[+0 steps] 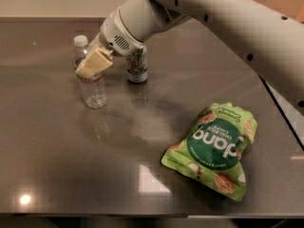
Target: Knock water bottle over
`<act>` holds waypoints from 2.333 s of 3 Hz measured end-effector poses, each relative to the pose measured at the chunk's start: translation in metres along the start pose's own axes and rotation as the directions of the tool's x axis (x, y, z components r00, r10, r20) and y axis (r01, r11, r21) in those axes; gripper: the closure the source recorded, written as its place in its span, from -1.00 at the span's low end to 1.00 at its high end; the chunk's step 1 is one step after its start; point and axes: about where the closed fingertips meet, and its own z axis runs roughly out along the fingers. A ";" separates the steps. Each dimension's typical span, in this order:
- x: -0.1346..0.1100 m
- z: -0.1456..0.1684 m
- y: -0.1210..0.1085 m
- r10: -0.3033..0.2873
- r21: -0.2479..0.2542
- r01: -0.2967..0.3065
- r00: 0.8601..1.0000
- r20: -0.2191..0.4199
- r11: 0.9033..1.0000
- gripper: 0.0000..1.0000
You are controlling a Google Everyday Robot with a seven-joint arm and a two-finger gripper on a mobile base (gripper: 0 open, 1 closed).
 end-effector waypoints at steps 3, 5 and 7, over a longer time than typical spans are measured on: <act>0.021 -0.084 0.028 0.018 -0.008 -0.020 0.977 -0.215 1.000 1.00; 0.082 -0.118 0.034 -0.006 -0.001 0.007 0.858 -0.514 1.000 1.00; 0.107 -0.113 0.034 -0.178 -0.075 0.175 0.706 -0.685 0.982 1.00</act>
Offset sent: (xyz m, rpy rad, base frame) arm -0.0422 -0.0903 0.0469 -0.2036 0.0477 -0.0296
